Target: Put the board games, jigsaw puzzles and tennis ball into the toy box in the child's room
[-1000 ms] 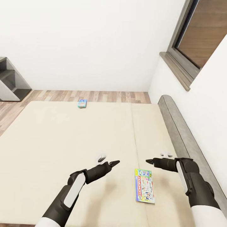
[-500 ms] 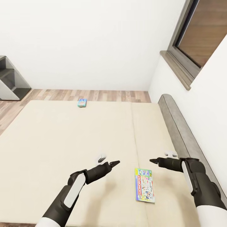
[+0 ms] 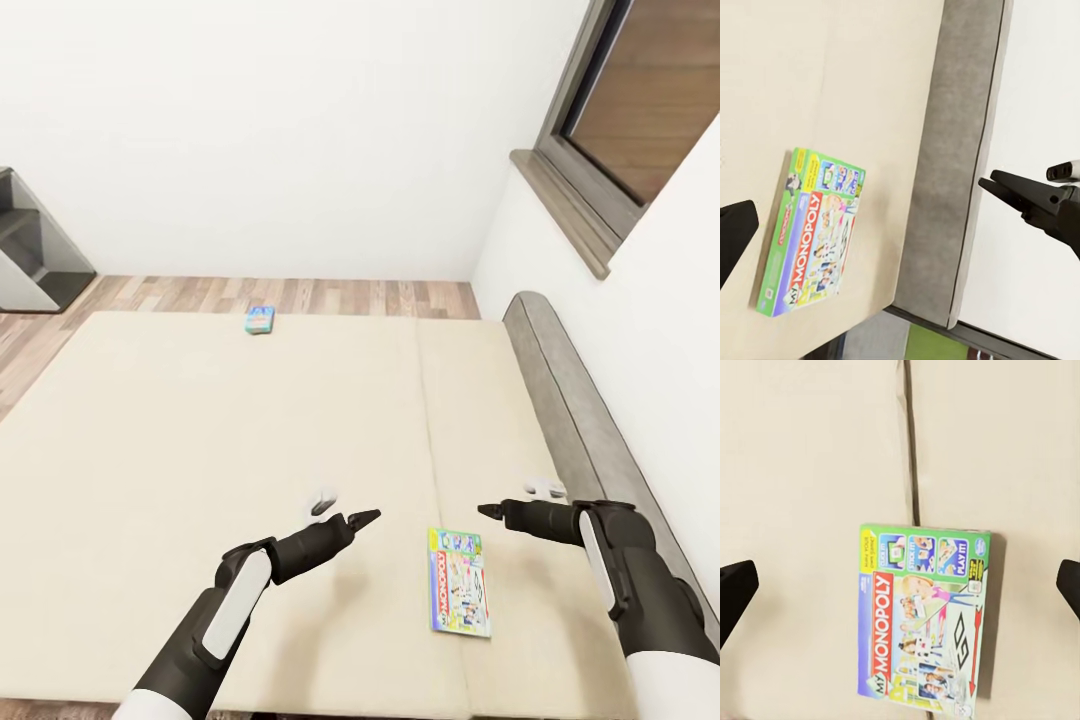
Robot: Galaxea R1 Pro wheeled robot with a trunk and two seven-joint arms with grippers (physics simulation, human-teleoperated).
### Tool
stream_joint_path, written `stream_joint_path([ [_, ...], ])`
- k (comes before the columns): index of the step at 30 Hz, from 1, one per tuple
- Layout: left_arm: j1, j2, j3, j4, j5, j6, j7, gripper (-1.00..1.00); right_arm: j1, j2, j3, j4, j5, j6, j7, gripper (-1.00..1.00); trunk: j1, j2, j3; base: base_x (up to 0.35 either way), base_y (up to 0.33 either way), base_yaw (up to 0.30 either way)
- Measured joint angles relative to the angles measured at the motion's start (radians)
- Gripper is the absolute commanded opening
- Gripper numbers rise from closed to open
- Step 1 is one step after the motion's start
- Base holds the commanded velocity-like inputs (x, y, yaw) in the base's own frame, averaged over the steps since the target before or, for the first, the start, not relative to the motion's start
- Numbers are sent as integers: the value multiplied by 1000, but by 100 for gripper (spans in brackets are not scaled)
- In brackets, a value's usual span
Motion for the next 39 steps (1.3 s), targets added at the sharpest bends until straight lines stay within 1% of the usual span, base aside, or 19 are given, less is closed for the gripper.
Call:
stream_joint_path([
  [20, 0, 0, 0, 0, 1, 0, -1, 100, 0, 0, 0, 11, 1, 0, -6, 100, 0, 0, -32, 0, 0, 0],
  [30, 0, 0, 0, -1, 3, 1, -3, 100, 0, 0, 0, 43, 1, 0, -7, 100, 0, 0, -48, 0, 0, 0],
  [39, 0, 0, -1, -3, 4, 1, -6, 100, 0, 0, 1, 52, 1, 0, -7, 100, 0, 0, -63, 0, 0, 0],
])
